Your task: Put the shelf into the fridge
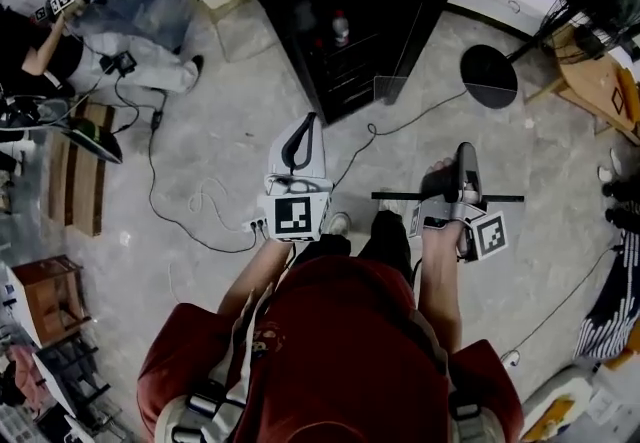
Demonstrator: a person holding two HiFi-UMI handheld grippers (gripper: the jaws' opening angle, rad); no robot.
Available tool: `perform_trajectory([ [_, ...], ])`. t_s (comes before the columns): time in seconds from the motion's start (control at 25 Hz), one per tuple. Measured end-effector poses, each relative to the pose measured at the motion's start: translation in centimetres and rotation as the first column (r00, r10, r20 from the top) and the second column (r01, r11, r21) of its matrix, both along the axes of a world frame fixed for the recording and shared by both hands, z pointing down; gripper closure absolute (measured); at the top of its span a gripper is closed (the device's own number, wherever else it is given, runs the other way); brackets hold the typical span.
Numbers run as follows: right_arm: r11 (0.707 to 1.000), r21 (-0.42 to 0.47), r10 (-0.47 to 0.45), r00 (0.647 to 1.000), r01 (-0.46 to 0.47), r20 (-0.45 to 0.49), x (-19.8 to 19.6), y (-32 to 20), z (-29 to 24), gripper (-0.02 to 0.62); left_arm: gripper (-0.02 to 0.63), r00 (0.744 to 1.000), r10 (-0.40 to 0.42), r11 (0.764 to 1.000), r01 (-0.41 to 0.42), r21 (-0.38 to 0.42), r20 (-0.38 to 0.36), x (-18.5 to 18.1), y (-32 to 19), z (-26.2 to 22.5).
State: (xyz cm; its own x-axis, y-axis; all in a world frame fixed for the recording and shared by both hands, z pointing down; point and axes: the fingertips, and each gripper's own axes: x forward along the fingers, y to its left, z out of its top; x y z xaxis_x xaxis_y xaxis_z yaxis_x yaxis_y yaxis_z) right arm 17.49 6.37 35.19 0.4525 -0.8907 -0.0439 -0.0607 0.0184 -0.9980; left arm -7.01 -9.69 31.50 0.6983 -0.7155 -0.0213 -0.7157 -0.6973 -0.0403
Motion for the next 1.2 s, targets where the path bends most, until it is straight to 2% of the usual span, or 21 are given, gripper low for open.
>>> perform_trajectory([
  [0.2,0.991,-0.019,-0.134,0.99,0.135,0.035,2.1,-6.0,1.8,0.589,0.601,0.993,-0.121,0.993,0.121,-0.016,0.018,0.6,-3.2,0.6],
  [0.4,0.968,-0.028,-0.248,0.968,0.249,0.05,4.0,-10.0,2.8,0.589,0.601,0.973,-0.224,0.974,0.225,-0.019,0.048,1.6,-4.0,0.7],
  [0.48,0.95,-0.033,-0.307,0.95,0.309,0.054,4.2,-11.7,3.1,0.589,0.601,0.959,-0.275,0.961,0.276,-0.013,0.066,1.6,-3.9,0.7],
  [0.6,0.924,-0.037,-0.378,0.923,0.381,0.065,4.4,-13.4,3.4,0.589,0.601,0.938,-0.338,0.939,0.342,-0.043,0.076,1.7,-3.5,0.9],
  [0.8,0.88,-0.038,-0.472,0.88,0.474,0.056,4.4,-15.8,4.2,0.589,0.601,0.892,-0.44,0.89,0.448,-0.079,0.103,1.5,-2.9,1.6],
  [0.96,0.853,-0.031,-0.517,0.852,0.521,0.082,3.9,-17.2,5.4,0.589,0.601,0.861,-0.492,0.857,0.505,-0.099,0.134,1.1,-2.0,2.4],
  [1.2,0.827,-0.05,-0.557,0.828,0.56,0.07,3.1,-19.9,6.6,0.589,0.601,0.845,-0.516,0.838,0.532,-0.12,0.143,1.1,-2.0,4.3],
])
